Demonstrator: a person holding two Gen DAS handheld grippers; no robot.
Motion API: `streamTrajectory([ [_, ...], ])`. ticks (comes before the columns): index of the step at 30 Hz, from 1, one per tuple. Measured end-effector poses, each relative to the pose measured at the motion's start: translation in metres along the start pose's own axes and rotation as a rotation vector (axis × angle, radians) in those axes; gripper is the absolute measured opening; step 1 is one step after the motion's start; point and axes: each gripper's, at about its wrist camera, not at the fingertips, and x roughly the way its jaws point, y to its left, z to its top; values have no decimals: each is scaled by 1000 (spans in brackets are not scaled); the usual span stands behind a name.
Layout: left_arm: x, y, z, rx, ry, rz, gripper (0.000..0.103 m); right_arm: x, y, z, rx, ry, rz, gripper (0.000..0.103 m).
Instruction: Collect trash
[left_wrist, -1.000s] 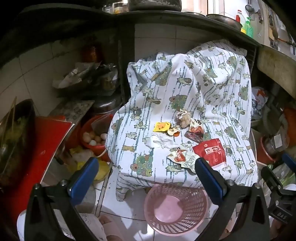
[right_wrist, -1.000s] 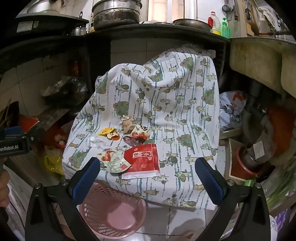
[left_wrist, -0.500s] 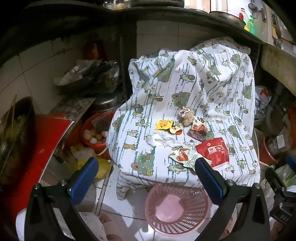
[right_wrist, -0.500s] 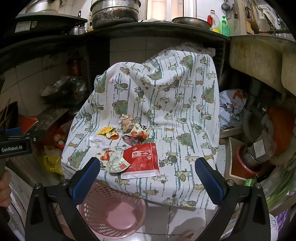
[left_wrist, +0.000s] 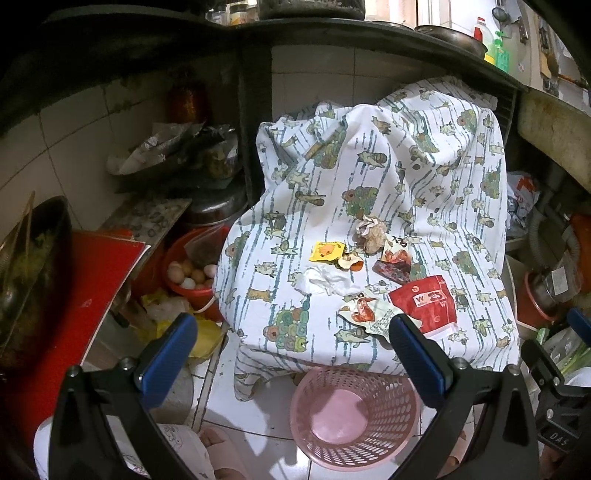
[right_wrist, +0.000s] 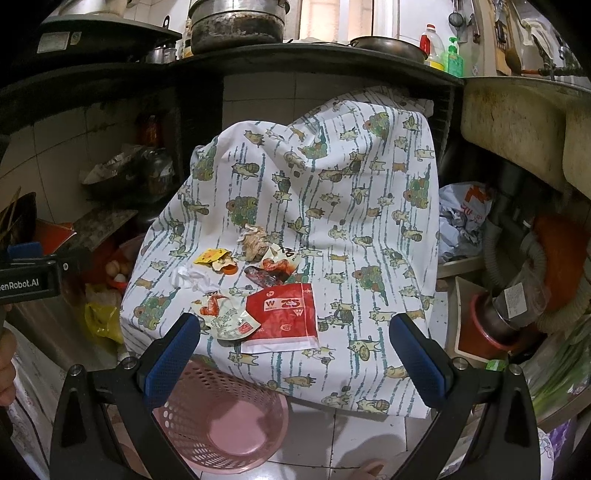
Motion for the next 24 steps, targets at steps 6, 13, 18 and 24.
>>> streamTrajectory([
  [6,-1,1,1,0,-1,0,103,0,1,-1,-1,3,-3,103],
  [13,0,2,0,1,-1,-3,103,0,0,-1,-2,1,-4,103],
  [18,0,2,0,0,1,-2,103,1,0,-1,1,4,-5,103],
  [24,0,2,0,1,-1,-3,103,1,-1,-1,13,9,-7,103],
])
